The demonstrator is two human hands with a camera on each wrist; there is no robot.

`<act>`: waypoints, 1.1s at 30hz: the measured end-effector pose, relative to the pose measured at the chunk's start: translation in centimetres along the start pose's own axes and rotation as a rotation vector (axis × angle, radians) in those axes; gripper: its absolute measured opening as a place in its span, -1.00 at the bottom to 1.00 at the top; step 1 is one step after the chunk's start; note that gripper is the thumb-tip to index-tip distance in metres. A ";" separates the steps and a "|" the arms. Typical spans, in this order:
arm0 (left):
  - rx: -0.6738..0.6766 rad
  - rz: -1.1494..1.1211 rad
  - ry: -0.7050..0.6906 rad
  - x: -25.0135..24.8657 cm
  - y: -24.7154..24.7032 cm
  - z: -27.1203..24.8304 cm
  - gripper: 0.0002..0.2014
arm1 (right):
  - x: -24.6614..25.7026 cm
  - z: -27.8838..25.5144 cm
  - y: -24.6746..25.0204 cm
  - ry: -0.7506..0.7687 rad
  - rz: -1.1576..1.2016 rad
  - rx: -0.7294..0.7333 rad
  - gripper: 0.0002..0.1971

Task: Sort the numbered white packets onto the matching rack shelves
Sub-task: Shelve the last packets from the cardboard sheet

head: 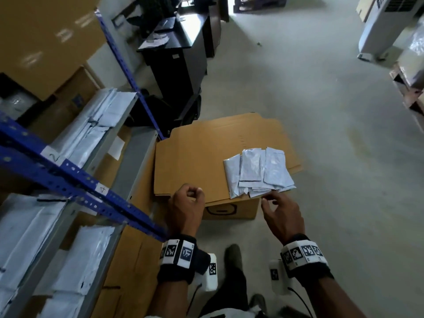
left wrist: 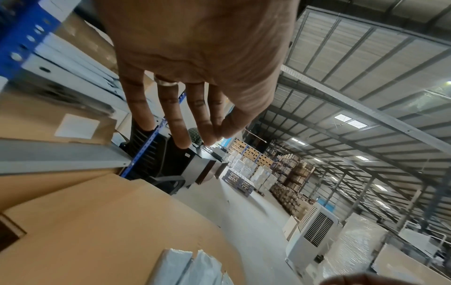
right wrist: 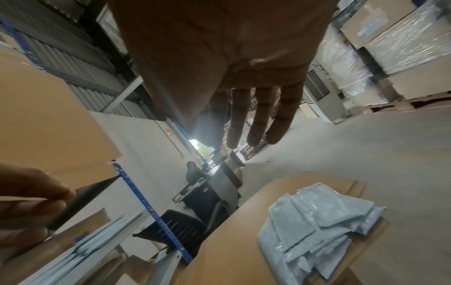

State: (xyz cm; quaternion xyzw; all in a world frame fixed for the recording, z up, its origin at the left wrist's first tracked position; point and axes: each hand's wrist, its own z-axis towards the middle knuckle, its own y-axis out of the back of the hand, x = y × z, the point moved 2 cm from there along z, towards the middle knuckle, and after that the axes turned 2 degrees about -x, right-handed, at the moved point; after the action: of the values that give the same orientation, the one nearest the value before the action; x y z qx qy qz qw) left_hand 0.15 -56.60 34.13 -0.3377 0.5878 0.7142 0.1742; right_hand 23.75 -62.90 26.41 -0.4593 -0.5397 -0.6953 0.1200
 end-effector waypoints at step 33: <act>0.475 0.133 -0.048 -7.1 -36.4 21.6 -0.89 | -16.8 33.2 -6.9 -0.484 -0.171 0.125 -0.86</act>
State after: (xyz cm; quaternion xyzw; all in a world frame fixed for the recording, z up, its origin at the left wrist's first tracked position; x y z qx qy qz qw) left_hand 22.68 -25.83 14.51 -0.2306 0.7560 0.5736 0.2152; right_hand 45.29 -37.20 9.01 -0.5566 -0.6316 -0.5379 -0.0438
